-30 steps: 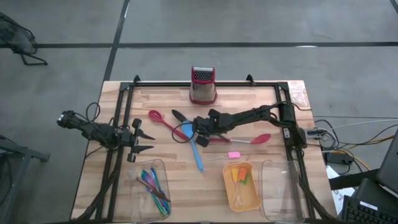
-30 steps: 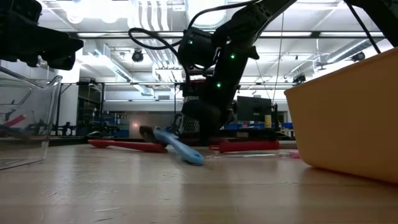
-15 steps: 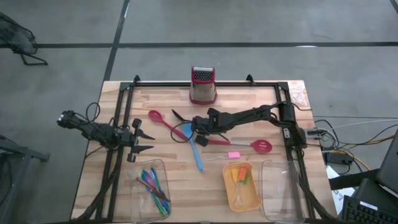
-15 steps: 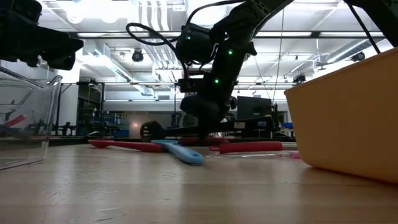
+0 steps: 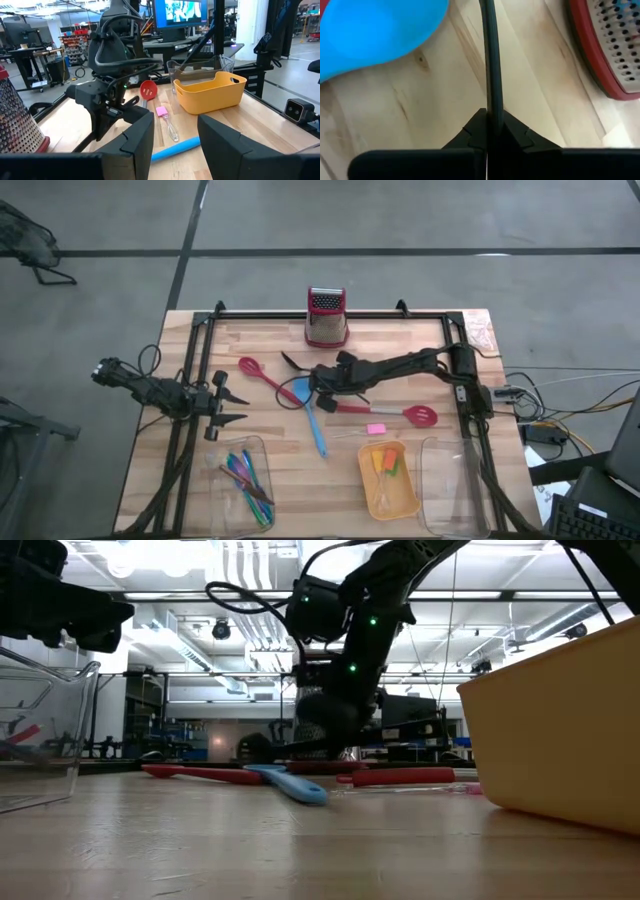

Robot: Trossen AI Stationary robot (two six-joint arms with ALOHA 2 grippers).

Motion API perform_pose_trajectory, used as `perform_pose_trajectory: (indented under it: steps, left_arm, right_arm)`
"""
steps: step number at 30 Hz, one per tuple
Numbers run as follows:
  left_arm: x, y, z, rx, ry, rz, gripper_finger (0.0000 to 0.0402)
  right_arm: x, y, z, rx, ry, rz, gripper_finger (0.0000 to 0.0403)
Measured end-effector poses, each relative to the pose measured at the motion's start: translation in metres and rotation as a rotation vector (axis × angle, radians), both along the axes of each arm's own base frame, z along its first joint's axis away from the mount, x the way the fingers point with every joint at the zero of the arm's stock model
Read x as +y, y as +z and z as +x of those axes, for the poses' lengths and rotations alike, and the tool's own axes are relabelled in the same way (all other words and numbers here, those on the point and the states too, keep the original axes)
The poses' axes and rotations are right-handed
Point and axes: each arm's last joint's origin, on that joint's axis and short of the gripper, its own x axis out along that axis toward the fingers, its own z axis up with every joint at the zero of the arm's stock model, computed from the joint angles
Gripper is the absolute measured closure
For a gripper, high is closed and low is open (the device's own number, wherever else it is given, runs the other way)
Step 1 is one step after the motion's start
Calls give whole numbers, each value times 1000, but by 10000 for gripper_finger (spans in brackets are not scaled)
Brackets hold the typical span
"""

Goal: Pick & Place Kitchen Items
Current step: Put the black serving spoon into the right transparent bin

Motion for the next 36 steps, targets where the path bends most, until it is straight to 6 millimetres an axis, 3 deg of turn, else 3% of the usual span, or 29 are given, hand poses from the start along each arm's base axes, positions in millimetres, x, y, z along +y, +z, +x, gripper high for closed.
perform_pose_trajectory:
  steps: [6,13,21,26,31,36]
  left_arm:
    - [0,0,0,0,0,0,243]
    - [0,0,0,0,0,0,243]
    - [0,0,0,1,0,1,243]
    - [0,0,0,2,0,1,243]
    - [0,-1,0,3,0,1,243]
    - [0,-1,0,4,0,2,243]
  right_arm:
    - [6,20,-13,12,-67,29,381]
    - [38,69,-40,-26,-74,57,385]
    - [103,125,-93,-136,-70,72,383]
    - [148,145,-135,-192,-106,103,383]
    - [192,150,-173,-247,-141,137,383]
    - [233,141,-203,-292,-165,171,383]
